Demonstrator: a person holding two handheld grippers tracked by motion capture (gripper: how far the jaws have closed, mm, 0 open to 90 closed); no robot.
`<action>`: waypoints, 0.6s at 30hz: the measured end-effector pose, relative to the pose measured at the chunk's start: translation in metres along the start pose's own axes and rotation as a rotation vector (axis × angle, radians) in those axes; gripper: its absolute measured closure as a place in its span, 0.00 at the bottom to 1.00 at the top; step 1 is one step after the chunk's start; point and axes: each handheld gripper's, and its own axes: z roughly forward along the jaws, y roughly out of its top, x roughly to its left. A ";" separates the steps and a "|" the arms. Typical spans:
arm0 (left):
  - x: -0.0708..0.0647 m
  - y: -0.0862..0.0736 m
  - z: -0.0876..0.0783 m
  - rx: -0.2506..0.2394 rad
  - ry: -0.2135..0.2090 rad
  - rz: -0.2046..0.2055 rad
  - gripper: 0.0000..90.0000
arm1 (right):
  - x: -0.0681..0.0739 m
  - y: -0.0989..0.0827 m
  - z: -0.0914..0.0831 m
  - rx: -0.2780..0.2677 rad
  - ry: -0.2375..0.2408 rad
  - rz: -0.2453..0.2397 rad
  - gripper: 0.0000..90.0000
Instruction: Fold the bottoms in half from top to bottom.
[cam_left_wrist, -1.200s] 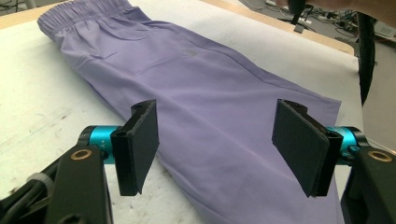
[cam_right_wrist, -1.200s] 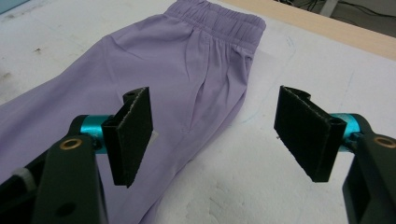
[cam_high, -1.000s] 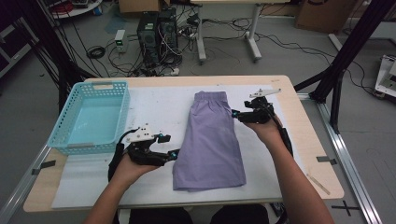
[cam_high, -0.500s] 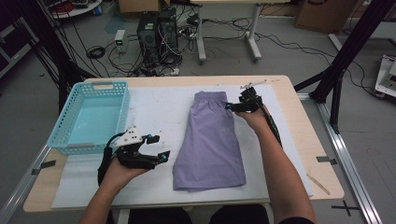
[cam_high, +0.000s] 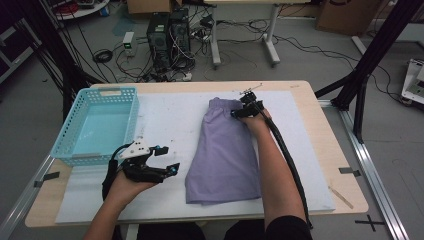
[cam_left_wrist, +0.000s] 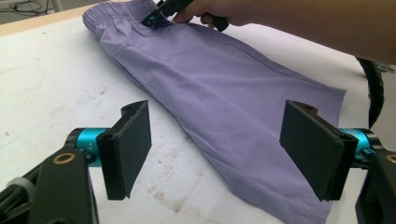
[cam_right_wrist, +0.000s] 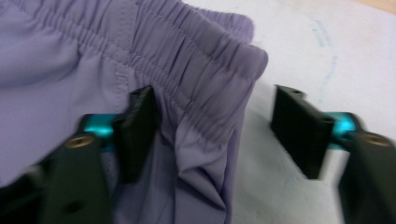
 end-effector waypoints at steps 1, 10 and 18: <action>-0.001 0.000 0.000 -0.001 -0.001 0.004 0.28 | 0.002 0.000 -0.002 0.009 0.007 -0.021 0.87; -0.002 0.001 0.004 0.002 -0.012 0.007 0.28 | 0.003 0.005 -0.016 -0.055 0.051 -0.047 0.96; -0.003 0.002 0.005 0.002 -0.013 0.009 0.28 | 0.007 0.011 -0.044 -0.137 0.084 -0.109 0.96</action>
